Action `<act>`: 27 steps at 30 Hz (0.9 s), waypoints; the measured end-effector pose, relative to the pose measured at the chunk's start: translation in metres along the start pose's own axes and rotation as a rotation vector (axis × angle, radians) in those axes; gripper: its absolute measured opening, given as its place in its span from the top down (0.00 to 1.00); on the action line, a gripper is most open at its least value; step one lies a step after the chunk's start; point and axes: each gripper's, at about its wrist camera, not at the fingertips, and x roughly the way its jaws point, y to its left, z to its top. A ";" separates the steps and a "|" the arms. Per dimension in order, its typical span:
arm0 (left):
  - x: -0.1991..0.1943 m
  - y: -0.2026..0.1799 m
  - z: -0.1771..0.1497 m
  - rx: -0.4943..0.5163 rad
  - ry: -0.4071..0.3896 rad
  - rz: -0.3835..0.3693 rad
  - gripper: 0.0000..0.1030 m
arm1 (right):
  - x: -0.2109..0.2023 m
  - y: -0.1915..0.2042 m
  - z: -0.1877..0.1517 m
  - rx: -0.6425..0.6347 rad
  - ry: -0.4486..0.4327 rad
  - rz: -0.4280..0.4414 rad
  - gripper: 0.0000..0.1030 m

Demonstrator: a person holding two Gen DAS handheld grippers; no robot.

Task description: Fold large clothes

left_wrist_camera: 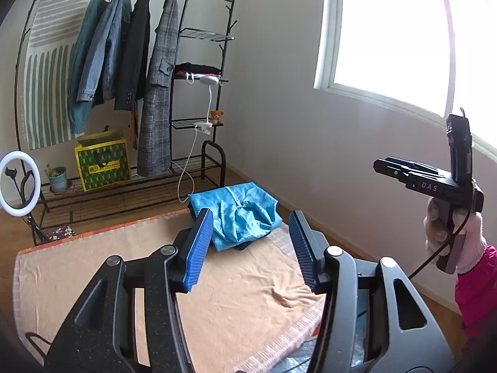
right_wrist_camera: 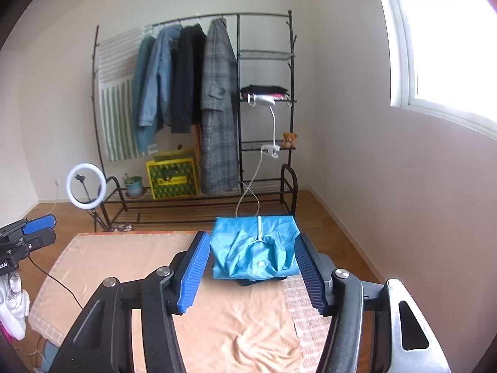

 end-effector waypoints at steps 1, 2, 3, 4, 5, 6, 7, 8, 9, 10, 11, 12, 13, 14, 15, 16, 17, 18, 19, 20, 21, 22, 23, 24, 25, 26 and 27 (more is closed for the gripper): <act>-0.013 -0.004 0.000 0.007 -0.015 0.004 0.48 | -0.011 0.003 0.000 -0.001 -0.009 0.004 0.42; -0.026 -0.008 0.001 0.017 -0.028 0.006 0.47 | -0.020 0.006 -0.001 -0.003 -0.016 0.005 0.41; -0.035 -0.011 0.001 0.027 -0.038 0.009 0.46 | -0.030 0.008 -0.002 -0.002 -0.022 0.003 0.41; -0.042 -0.014 0.000 0.035 -0.045 0.013 0.46 | -0.040 0.011 -0.003 -0.001 -0.029 0.008 0.41; -0.049 -0.016 0.000 0.038 -0.048 0.018 0.46 | -0.050 0.014 -0.005 -0.001 -0.034 0.009 0.40; -0.055 -0.018 -0.002 0.039 -0.048 0.018 0.46 | -0.058 0.015 -0.007 0.002 -0.037 0.005 0.40; -0.061 -0.020 -0.005 0.043 -0.047 0.017 0.46 | -0.064 0.017 -0.009 0.004 -0.041 0.002 0.39; -0.067 -0.022 -0.009 0.046 -0.047 0.021 0.45 | -0.070 0.020 -0.012 0.004 -0.046 0.003 0.37; -0.071 -0.023 -0.014 0.048 -0.048 0.023 0.40 | -0.075 0.022 -0.015 0.005 -0.048 0.000 0.37; -0.075 -0.025 -0.020 0.050 -0.046 0.022 0.34 | -0.080 0.025 -0.021 0.009 -0.048 -0.005 0.36; -0.078 -0.027 -0.026 0.050 -0.044 0.021 0.23 | -0.082 0.026 -0.025 0.011 -0.045 -0.007 0.33; -0.082 -0.030 -0.036 0.050 -0.044 0.019 0.20 | -0.085 0.029 -0.030 0.010 -0.042 -0.011 0.31; -0.084 -0.032 -0.041 0.052 -0.042 0.016 0.20 | -0.086 0.032 -0.035 0.007 -0.039 -0.013 0.28; -0.084 -0.035 -0.048 0.057 -0.037 0.013 0.20 | -0.089 0.037 -0.042 0.002 -0.033 -0.015 0.26; -0.085 -0.038 -0.057 0.062 -0.027 0.015 0.17 | -0.091 0.041 -0.049 0.000 -0.027 -0.018 0.25; -0.084 -0.039 -0.062 0.066 -0.020 0.015 0.15 | -0.093 0.044 -0.054 0.002 -0.024 -0.019 0.20; -0.085 -0.042 -0.069 0.070 -0.014 0.017 0.10 | -0.095 0.046 -0.060 0.006 -0.025 -0.022 0.14; -0.085 -0.043 -0.074 0.069 -0.013 0.019 0.05 | -0.097 0.048 -0.065 0.012 -0.029 -0.029 0.12; -0.087 -0.044 -0.080 0.068 -0.016 0.024 0.04 | -0.100 0.049 -0.069 0.018 -0.035 -0.039 0.06; -0.088 -0.044 -0.084 0.068 -0.018 0.026 0.03 | -0.101 0.051 -0.073 0.018 -0.040 -0.048 0.00; -0.089 -0.044 -0.088 0.069 -0.018 0.029 0.02 | -0.105 0.053 -0.077 0.014 -0.048 -0.063 0.00; -0.090 -0.045 -0.093 0.074 -0.014 0.034 0.01 | -0.107 0.056 -0.081 0.006 -0.055 -0.079 0.00; -0.091 -0.046 -0.095 0.078 -0.012 0.040 0.00 | -0.108 0.057 -0.084 0.005 -0.056 -0.093 0.00; -0.091 -0.047 -0.098 0.084 -0.008 0.050 0.00 | -0.109 0.058 -0.086 0.008 -0.055 -0.095 0.00; -0.091 -0.048 -0.101 0.089 -0.001 0.061 0.00 | -0.110 0.059 -0.089 0.016 -0.052 -0.092 0.00; -0.091 -0.049 -0.105 0.091 0.005 0.065 0.00 | -0.111 0.060 -0.092 0.026 -0.046 -0.085 0.00; -0.091 -0.049 -0.107 0.089 0.010 0.068 0.00 | -0.111 0.059 -0.093 0.034 -0.039 -0.082 0.00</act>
